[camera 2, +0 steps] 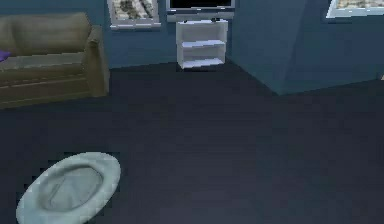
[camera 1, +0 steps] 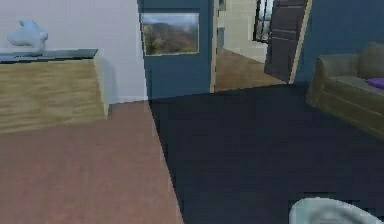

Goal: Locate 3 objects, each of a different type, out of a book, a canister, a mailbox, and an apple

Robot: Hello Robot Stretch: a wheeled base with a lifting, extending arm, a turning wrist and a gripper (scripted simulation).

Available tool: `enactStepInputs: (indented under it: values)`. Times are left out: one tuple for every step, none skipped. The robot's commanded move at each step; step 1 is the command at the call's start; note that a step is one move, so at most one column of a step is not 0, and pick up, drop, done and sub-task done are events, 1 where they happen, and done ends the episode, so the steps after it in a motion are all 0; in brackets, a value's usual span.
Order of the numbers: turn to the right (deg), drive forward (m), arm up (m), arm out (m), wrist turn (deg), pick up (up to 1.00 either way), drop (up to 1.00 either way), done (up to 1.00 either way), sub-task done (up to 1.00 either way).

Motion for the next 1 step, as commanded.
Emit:
enactStepInputs:
  values:
    - [0.0, 1.00, 0.00, 0.00, 0.0, 0.00, 0.00, 0.00, 0.00]
